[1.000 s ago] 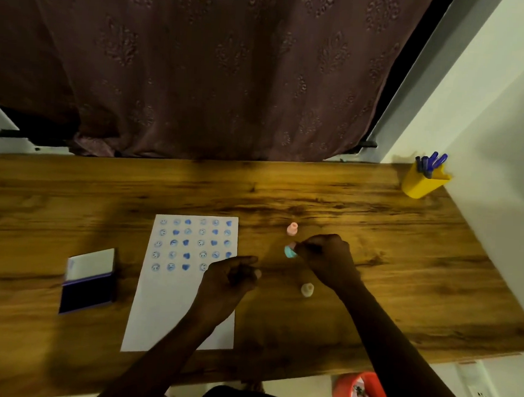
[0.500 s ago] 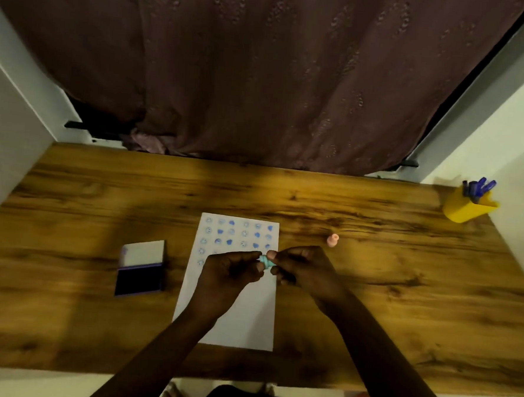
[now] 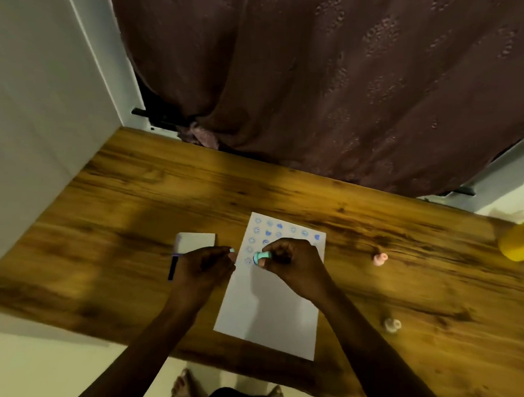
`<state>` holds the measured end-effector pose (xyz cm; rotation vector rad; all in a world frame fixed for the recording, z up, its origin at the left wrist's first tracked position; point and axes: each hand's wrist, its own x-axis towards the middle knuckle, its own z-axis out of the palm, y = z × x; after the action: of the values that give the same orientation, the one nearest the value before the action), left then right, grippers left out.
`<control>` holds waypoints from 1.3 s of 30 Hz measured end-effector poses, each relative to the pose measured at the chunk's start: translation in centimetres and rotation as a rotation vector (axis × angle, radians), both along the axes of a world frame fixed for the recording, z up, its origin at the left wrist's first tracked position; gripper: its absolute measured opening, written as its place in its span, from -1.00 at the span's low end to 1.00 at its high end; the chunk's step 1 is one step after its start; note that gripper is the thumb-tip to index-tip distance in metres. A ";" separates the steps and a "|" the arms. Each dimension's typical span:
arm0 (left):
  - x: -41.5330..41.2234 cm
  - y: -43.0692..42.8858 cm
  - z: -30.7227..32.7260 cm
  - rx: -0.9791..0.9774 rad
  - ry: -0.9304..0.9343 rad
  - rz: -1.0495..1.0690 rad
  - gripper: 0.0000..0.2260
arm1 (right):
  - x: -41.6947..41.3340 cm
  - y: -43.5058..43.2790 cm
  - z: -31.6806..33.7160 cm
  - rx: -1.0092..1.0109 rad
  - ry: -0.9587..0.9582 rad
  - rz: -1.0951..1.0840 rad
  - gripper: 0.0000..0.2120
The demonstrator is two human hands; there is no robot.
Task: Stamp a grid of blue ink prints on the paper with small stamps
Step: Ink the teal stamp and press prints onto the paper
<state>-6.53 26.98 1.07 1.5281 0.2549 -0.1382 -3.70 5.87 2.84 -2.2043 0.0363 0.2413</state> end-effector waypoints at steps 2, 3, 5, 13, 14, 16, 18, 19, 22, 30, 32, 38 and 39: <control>0.0 2.3 -0.3 0.013 -0.006 0.019 -0.88 | 0.4 2.1 -0.5 -0.078 -0.029 0.076 -0.74; 0.0 3.2 -0.5 0.022 -0.012 0.018 -0.87 | 0.6 3.0 -0.8 -0.109 -0.043 0.107 -0.75; -0.1 5.0 -0.8 0.044 -0.023 0.041 -0.86 | 1.0 5.0 -1.2 -0.171 -0.066 0.168 -0.74; -0.1 10.1 -2.1 0.043 0.010 0.117 -0.87 | 2.2 10.7 -3.0 -0.317 -0.074 0.330 -0.72; -0.1 10.5 -2.1 0.029 0.014 0.115 -0.87 | 2.3 11.2 -3.1 -0.347 -0.071 0.340 -0.73; -0.2 11.1 -2.0 0.018 0.015 0.110 -0.87 | 2.6 12.0 -3.3 -0.386 -0.055 0.352 -0.74; -0.1 11.6 -2.1 0.034 0.011 0.099 -0.86 | 2.8 12.6 -3.6 -0.418 -0.035 0.351 -0.73; -0.1 11.9 -2.2 0.037 0.017 0.099 -0.86 | 2.9 12.8 -3.7 -0.433 -0.025 0.347 -0.73; 0.1 12.4 -2.5 0.039 0.037 0.086 -0.84 | 3.0 13.2 -4.0 -0.458 -0.010 0.341 -0.75; 0.6 12.2 -3.1 -0.025 0.080 0.085 -0.87 | 2.8 14.4 -4.4 -0.535 0.012 0.331 -0.73; 0.7 12.1 -3.1 -0.034 0.083 0.095 -0.86 | 2.7 14.6 -4.4 -0.553 0.014 0.330 -0.71; 1.1 11.8 -2.6 -0.007 0.062 0.063 -0.83 | 2.3 15.2 -4.1 -0.596 0.026 0.338 -0.65; 1.1 11.8 -2.5 -0.003 0.056 0.055 -0.83 | 2.3 15.2 -4.1 -0.601 0.026 0.338 -0.64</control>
<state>-5.42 38.76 -1.43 1.5144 0.3412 -0.1375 -1.45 21.12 -1.22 -2.8003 -0.2859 0.4983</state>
